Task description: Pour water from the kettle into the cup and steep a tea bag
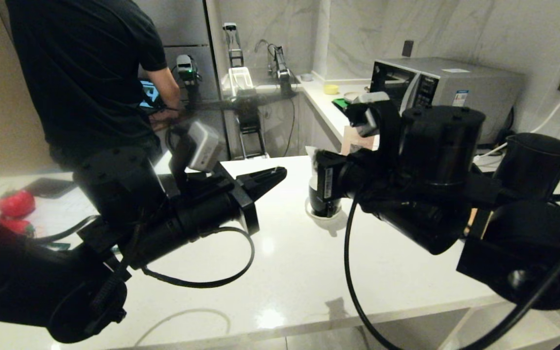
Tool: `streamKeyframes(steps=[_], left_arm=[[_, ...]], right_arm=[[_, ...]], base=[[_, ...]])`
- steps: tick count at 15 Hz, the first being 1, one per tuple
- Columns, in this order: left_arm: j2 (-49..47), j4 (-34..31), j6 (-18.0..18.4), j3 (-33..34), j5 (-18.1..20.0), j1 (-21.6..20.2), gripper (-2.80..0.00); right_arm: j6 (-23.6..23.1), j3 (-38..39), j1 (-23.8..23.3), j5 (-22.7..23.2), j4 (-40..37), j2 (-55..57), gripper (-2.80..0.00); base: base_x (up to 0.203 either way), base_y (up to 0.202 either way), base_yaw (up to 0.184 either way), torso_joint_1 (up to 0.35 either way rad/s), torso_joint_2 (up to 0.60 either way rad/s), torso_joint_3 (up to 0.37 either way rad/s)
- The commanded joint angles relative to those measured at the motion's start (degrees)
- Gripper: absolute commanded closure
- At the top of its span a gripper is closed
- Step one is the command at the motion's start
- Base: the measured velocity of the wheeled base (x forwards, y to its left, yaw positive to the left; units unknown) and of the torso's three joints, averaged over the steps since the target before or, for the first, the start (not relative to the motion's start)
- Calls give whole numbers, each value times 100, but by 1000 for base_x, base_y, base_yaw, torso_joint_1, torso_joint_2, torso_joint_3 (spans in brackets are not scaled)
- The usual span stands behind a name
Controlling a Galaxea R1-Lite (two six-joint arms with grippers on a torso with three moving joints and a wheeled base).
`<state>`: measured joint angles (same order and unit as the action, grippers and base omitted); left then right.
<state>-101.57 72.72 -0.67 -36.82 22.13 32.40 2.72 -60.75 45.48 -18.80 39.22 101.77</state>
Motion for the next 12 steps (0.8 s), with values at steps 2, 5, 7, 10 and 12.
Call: streamKeyframes(steps=[2, 5, 7, 10, 12], left_arm=[[-32, 41, -3, 8, 11, 3, 0], [-56, 41, -3, 8, 11, 3, 0], [-56, 41, -3, 8, 11, 3, 0], [-56, 41, -3, 8, 11, 3, 0], [-56, 41, -3, 14, 11, 3, 0]], right_arm=[[1, 169, 4, -10, 42, 1, 0], [9, 289, 4, -10, 50, -23, 0], [9, 411, 4, -10, 45, -58, 0], [9, 557, 4, -10, 68, -113, -280], [53, 653, -4, -19, 68, -140, -280]], base=[[0, 0, 0, 0, 0, 0], [0, 0, 0, 0, 0, 0], [0, 0, 0, 0, 0, 0], [0, 0, 0, 0, 0, 0], [0, 0, 0, 0, 0, 0]])
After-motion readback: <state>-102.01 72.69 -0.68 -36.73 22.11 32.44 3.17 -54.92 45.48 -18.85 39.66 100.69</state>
